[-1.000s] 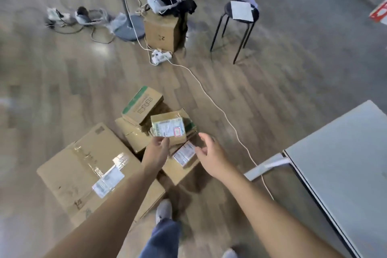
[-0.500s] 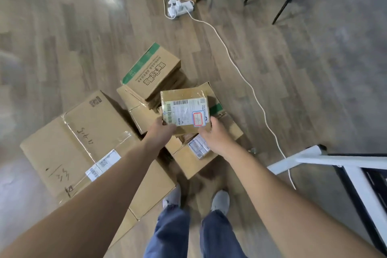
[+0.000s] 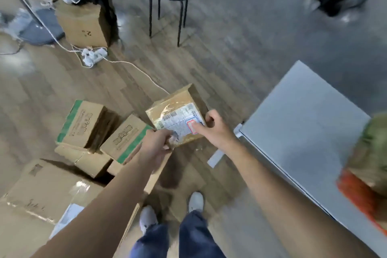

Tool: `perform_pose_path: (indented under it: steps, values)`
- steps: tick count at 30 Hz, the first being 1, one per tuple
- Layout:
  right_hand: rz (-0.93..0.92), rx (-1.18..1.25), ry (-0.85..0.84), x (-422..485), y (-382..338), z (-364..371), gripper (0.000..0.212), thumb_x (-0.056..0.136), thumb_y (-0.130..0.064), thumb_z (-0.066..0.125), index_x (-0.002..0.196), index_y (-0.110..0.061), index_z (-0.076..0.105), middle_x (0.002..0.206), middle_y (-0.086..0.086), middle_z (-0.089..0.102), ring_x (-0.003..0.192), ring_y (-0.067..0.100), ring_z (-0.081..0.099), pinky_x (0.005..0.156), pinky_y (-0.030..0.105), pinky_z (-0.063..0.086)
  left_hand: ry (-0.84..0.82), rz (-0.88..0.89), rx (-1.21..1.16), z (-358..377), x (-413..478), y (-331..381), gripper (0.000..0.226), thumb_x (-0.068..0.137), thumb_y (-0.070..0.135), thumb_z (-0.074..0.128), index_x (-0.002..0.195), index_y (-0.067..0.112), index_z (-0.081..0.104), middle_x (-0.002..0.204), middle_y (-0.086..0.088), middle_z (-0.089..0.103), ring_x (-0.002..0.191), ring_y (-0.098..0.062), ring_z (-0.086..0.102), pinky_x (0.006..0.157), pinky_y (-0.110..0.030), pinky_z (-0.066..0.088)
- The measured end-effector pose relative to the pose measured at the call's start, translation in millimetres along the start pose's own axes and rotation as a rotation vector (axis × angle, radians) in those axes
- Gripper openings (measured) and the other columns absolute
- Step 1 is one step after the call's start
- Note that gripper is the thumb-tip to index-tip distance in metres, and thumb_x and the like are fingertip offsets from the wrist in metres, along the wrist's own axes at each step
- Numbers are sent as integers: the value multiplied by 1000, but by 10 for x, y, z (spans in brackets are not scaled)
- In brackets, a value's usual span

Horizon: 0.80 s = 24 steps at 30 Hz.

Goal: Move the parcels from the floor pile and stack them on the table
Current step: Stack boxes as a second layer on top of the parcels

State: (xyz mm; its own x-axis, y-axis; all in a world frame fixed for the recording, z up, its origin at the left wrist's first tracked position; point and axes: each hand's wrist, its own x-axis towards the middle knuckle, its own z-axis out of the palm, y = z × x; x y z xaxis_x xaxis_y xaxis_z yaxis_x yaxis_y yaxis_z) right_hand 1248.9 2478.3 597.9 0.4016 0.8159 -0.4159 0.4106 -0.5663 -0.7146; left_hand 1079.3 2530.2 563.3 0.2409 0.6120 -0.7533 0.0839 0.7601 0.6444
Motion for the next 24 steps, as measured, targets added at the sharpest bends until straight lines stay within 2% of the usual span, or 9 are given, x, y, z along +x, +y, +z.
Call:
perform_pose_path:
  steps: [3, 5, 7, 9, 11, 13, 16, 19, 24]
  values:
    - [13, -21, 172, -346, 77, -716, 43, 71, -39, 81, 72, -21, 42, 87, -6, 45, 67, 3, 42, 58, 16, 31, -157, 6, 74, 581, -273, 123, 1, 72, 5, 58, 71, 5, 58, 57, -6, 54, 46, -17, 53, 62, -28, 45]
    - [18, -34, 244, -607, 228, -1165, 43, 67, -38, 84, 72, -23, 44, 99, -3, 46, 72, -1, 44, 61, 14, 33, -242, -1, 146, 937, -456, 96, 9, 75, 6, 60, 83, 4, 63, 67, -7, 65, 56, -21, 62, 68, -33, 52]
    - [21, -85, 262, -887, 403, -1568, 44, 66, -38, 85, 78, -26, 44, 107, -2, 46, 80, -4, 46, 65, 12, 33, -378, 2, 248, 1284, -621, 68, 28, 73, 15, 63, 101, 7, 65, 90, -12, 66, 75, -26, 61, 70, -34, 49]
    - [21, -126, 276, -1152, 618, -1910, 46, 66, -38, 85, 84, -27, 44, 110, -5, 46, 84, -6, 46, 66, 10, 34, -492, 61, 332, 1637, -746, 37, 30, 81, 17, 62, 110, 14, 61, 103, -8, 69, 87, -25, 63, 70, -31, 46]
    - [5, -148, 337, -1392, 850, -2213, 49, 64, -36, 86, 87, -25, 45, 110, -7, 46, 87, -7, 47, 68, 9, 35, -474, 142, 385, 2001, -839, 7, 38, 81, 19, 64, 118, 16, 55, 107, -8, 68, 89, -20, 64, 70, -31, 49]
    - [-7, -174, 401, -1602, 1089, -2498, 52, 62, -40, 87, 87, -24, 45, 110, -10, 45, 90, -5, 48, 71, 13, 37, -416, 200, 439, 2359, -953, -15, 66, 69, 28, 68, 130, 14, 46, 115, -8, 61, 95, -20, 61, 71, -33, 52]
    - [-32, -271, 431, -1897, 1473, -2893, 53, 62, -46, 86, 90, -23, 46, 116, -13, 44, 97, 4, 50, 80, 23, 40, -438, 287, 608, 2879, -1222, -96, 86, 58, 31, 63, 140, 19, 41, 126, -8, 55, 105, -22, 56, 87, -34, 47]
    - [-18, -401, 432, -2116, 1885, -3248, 51, 65, -48, 83, 91, -26, 45, 127, -18, 39, 102, 11, 51, 81, 33, 44, -553, 320, 717, 3415, -1497, -255, 76, 55, 26, 55, 129, 14, 54, 108, -8, 65, 92, -22, 59, 76, -30, 46]
    - [30, -512, 376, -2264, 2564, -3708, 52, 67, -47, 81, 93, -23, 43, 144, -17, 32, 92, 11, 49, 68, 31, 34, -722, 292, 758, 4101, -1816, -633, 60, 55, 32, 61, 114, 24, 59, 104, -3, 70, 91, -17, 63, 74, -27, 45]
